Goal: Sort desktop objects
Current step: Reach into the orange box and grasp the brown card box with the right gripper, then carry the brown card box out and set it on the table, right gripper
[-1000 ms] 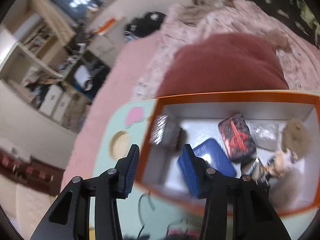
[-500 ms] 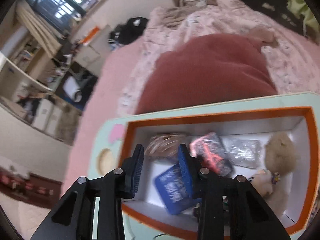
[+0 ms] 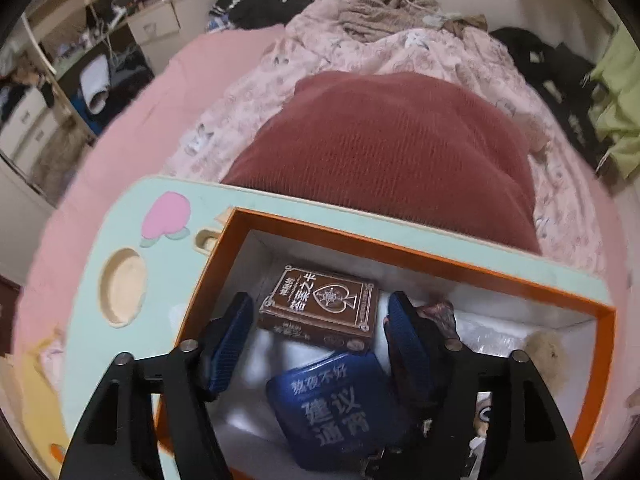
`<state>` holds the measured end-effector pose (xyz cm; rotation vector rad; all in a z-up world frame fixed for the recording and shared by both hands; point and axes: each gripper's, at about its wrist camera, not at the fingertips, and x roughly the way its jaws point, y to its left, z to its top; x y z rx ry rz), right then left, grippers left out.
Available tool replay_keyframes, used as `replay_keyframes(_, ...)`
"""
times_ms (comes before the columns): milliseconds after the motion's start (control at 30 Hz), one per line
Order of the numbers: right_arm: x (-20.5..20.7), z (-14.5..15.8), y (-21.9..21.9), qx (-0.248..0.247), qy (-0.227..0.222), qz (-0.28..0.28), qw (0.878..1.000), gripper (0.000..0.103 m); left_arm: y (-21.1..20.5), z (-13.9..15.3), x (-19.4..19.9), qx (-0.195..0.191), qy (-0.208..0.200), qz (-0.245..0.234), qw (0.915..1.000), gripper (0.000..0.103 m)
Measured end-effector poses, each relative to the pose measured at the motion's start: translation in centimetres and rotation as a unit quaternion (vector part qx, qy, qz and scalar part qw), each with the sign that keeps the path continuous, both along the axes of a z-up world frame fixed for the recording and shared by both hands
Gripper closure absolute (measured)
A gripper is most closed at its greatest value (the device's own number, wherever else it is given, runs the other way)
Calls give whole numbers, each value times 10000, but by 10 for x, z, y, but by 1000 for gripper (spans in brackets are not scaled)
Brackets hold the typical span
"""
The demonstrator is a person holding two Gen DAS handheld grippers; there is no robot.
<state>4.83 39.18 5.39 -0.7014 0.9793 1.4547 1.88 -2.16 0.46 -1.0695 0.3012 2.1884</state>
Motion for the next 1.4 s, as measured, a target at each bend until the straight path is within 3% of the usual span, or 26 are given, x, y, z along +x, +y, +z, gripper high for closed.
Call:
replay_keyframes(33, -2, -3, 1, -51, -171, -12, 9998, 32, 0, 0, 0, 1, 2, -36, 10000, 21)
replay_keyframes(100, 3, -10, 1, -203, 251, -14, 9995, 44, -1, -1, 0, 19, -6, -76, 10000, 21)
replay_keyframes(267, 15, -7, -11, 22, 525, -145, 9985, 45, -3, 1, -1, 94, -33, -106, 9999, 21)
replay_keyframes(467, 46, 53, -86, 1547, 1177, -332, 9804, 44, -7, 1, -2, 199, -85, -65, 9997, 21)
replay_keyframes(533, 48, 66, -127, 1861, 1093, -231, 9762, 44, -9, 2, -2, 253, -109, -39, 9996, 21)
replay_keyframes(600, 44, 67, -167, 1973, 708, -155, 9777, 43, -12, 2, -3, 351, -150, -7, 9993, 21)
replay_keyframes(667, 41, 57, -199, 2019, 478, -119, 9782, 43, -18, 3, -5, 500, -220, 48, 9985, 21)
replay_keyframes(800, 40, 12, -247, 1854, 526, -210, 9810, 43, -32, 4, -13, 844, -377, 242, 9954, 21)
replay_keyframes(900, 33, -18, -250, 1705, 175, -379, 9845, 43, -38, 6, -14, 1012, -429, 367, 9933, 21)
replay_keyframes(1000, 36, -46, -239, 1537, 286, -438, 9867, 43, -37, 5, -15, 971, -450, 409, 9934, 21)
replay_keyframes(1067, 45, -53, -240, 1532, 464, -595, 9853, 40, -35, 4, -15, 941, -440, 397, 9938, 21)
replay_keyframes(1133, 53, -50, -254, 1719, 645, -782, 9799, 8, -37, 5, -15, 975, -434, 399, 9935, 21)
replay_keyframes(1167, 57, -47, -263, 1796, 669, -891, 9774, 4, -38, 5, -15, 1001, -435, 407, 9932, 21)
replay_keyframes(1300, 53, -53, -279, 1546, 388, -863, 9834, 3, -40, 4, -17, 1048, -471, 433, 9924, 21)
replay_keyframes(1400, 35, -59, -278, 1338, -404, -849, 9865, 1, -40, 7, -16, 1061, -411, 426, 9926, 21)
